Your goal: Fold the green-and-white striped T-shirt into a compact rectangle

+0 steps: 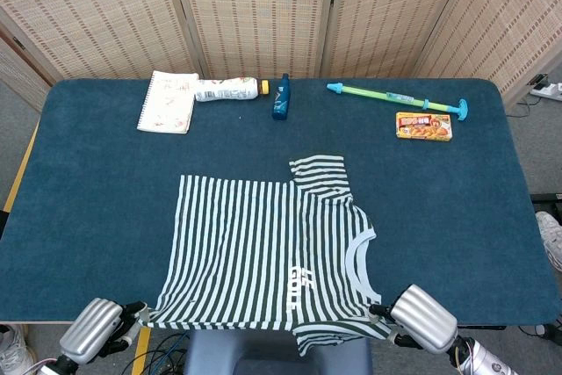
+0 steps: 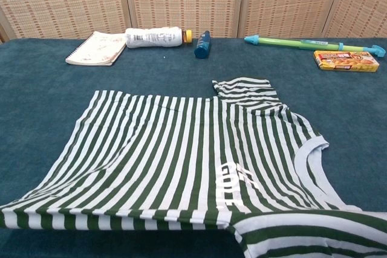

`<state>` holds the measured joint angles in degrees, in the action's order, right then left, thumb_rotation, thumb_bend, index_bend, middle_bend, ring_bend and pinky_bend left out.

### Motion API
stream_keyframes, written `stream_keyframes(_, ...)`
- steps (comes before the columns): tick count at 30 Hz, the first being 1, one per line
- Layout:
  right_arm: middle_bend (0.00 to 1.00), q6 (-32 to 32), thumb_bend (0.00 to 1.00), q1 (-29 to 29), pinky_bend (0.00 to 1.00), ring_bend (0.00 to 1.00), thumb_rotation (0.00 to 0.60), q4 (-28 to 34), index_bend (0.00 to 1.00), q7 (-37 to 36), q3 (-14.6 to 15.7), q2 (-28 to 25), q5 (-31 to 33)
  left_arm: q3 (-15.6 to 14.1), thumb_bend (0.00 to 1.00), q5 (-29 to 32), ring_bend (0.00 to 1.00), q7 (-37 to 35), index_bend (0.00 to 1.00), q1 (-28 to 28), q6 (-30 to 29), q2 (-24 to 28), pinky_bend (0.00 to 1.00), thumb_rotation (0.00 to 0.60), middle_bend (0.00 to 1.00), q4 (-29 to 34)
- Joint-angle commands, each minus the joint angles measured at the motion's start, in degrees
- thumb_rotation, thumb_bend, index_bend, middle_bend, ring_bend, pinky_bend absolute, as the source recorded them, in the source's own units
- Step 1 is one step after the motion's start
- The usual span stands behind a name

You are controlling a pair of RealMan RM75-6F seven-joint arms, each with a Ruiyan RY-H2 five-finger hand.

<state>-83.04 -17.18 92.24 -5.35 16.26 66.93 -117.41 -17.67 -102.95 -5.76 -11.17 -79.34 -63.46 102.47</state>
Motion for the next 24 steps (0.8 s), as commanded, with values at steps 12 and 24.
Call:
stream_keyframes(12,1.0,2.2,0.45,-2.2,1.0,1.0,0.6,1.6,0.73,-5.2,2.2,-3.6,-2.2,-3.0,0.57,-3.7,0.9,-2.5,0.58,1.0,1.5,2.9,1.0,0.6,0.97,0.6)
stream_keyframes(24,1.0,5.7,0.46,-1.6,1.0,1.0,0.6,4.7,0.73,-2.0,-0.7,-2.8,3.8,4.8,0.57,2.1,0.89,3.3,0.58,-3.0,7.3,0.0,1.0,0.6,0.97,-1.0)
